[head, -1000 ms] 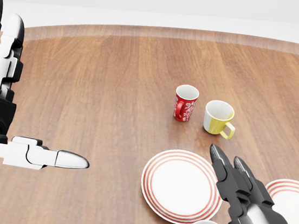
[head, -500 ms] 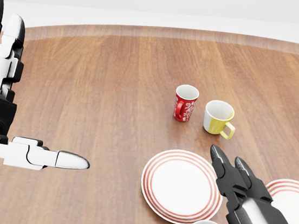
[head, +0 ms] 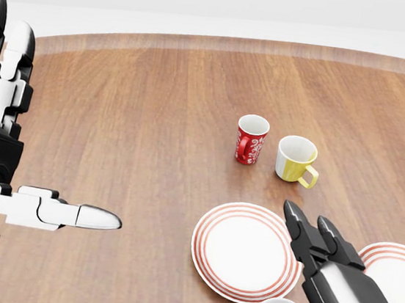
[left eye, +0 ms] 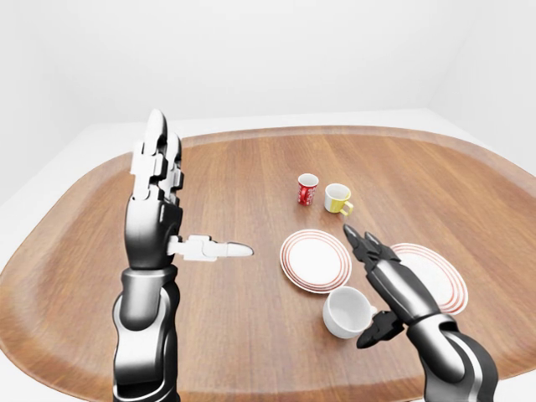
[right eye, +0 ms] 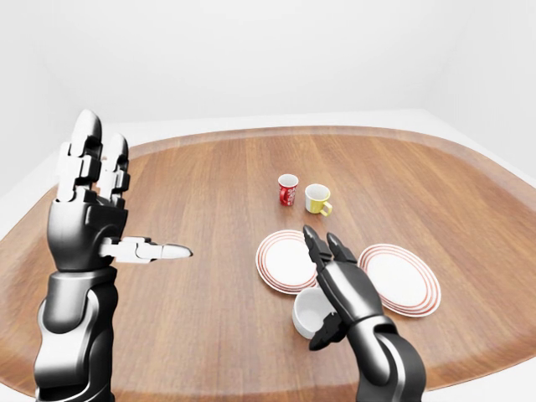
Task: Put the white mug on the left plate.
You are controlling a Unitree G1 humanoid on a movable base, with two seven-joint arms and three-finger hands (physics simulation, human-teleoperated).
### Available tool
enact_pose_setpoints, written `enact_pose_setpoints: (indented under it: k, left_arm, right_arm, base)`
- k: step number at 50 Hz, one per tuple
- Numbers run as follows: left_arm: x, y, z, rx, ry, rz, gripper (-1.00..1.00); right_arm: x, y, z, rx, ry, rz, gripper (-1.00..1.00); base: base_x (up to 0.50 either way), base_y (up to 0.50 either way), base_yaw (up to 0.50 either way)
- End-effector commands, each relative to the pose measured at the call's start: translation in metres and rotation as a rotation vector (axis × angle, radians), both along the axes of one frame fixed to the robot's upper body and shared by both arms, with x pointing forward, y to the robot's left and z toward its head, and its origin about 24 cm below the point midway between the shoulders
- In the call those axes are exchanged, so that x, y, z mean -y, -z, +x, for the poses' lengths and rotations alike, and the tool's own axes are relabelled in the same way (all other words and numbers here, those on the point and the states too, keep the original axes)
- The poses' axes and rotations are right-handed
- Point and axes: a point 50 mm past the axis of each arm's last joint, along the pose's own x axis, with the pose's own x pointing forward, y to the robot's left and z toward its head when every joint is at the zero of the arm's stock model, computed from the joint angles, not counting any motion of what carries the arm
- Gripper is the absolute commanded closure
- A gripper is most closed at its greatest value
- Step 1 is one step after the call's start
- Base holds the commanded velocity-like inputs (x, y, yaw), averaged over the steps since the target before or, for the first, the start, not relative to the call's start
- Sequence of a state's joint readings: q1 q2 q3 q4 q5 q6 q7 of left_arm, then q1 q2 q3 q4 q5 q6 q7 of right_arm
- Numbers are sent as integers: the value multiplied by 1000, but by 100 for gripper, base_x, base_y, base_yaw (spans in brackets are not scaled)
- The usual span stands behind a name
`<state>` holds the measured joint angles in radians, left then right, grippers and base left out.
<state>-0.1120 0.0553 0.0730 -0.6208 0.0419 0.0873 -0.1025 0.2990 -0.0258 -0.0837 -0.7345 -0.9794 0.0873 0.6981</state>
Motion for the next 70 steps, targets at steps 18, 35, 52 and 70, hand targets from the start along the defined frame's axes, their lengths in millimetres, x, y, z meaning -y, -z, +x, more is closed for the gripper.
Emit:
enact_pose_setpoints:
  k: [18, 35, 52, 70]
  left_arm:
    - [0, 1, 0, -3, 1, 2, -100]
    - [0, 0, 0, -2, 1, 2, -100]
    - [0, 1, 0, -7, 2, 2, -100]
    - [0, 1, 1, -6, 2, -1, -100]
  right_arm:
    - [2, 21, 12, -93, 0, -34, -100]
    - [2, 25, 17, -110, -7, -44, -100]
    - [0, 30, 23, -129, -22, -55, -100]
    - [-3, 37, 26, -149, -34, -59, -100]
  base:
    - [0, 0, 0]
    - [0, 0, 0]
    - [0, 0, 0]
    - [0, 0, 0]
